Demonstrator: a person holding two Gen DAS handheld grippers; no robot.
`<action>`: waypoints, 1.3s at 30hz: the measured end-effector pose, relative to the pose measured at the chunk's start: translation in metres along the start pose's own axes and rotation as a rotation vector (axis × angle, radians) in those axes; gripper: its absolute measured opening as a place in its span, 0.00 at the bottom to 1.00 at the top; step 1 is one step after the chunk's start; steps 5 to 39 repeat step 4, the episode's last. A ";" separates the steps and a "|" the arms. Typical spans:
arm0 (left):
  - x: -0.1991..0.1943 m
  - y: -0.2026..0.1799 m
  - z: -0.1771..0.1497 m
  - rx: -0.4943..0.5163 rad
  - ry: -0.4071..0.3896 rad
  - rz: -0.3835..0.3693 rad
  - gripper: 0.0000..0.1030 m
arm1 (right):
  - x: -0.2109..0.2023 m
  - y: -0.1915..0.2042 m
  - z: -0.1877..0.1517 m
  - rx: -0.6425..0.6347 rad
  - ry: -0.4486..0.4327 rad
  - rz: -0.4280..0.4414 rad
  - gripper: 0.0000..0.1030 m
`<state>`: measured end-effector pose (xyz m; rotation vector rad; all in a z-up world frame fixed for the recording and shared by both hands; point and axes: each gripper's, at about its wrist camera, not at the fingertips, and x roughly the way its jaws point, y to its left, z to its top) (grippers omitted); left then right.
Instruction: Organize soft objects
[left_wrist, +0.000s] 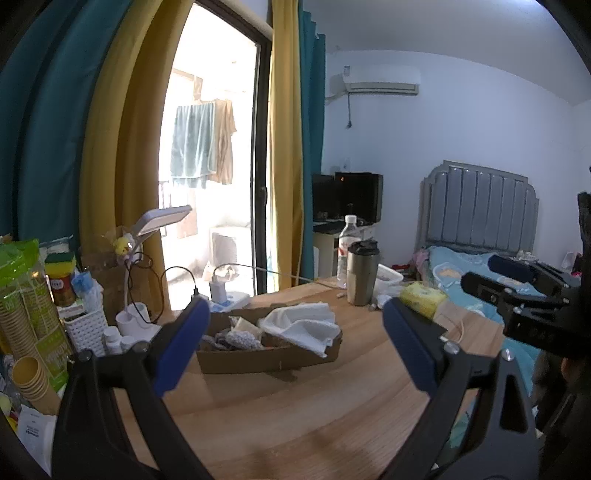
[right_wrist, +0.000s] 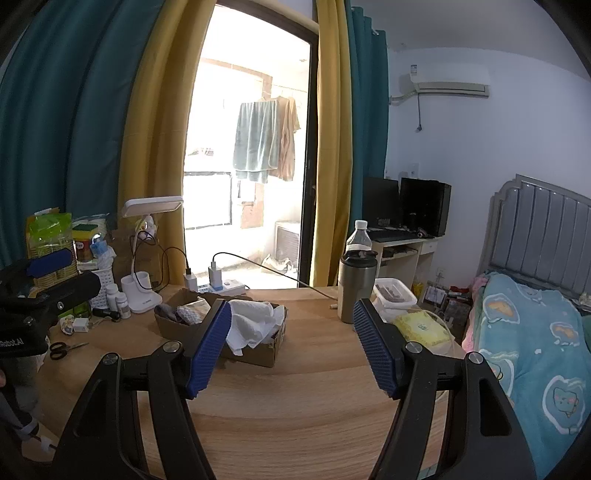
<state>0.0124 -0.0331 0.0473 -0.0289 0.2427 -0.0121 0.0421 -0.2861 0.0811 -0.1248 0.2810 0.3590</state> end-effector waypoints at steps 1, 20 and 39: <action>0.001 0.000 -0.001 0.002 0.003 0.001 0.93 | 0.001 0.000 -0.001 0.000 0.001 0.000 0.70; 0.006 0.001 -0.005 -0.003 0.006 0.011 0.93 | 0.009 0.002 -0.006 0.001 0.013 0.004 0.70; 0.006 0.001 -0.005 -0.003 0.006 0.011 0.93 | 0.009 0.002 -0.006 0.001 0.013 0.004 0.70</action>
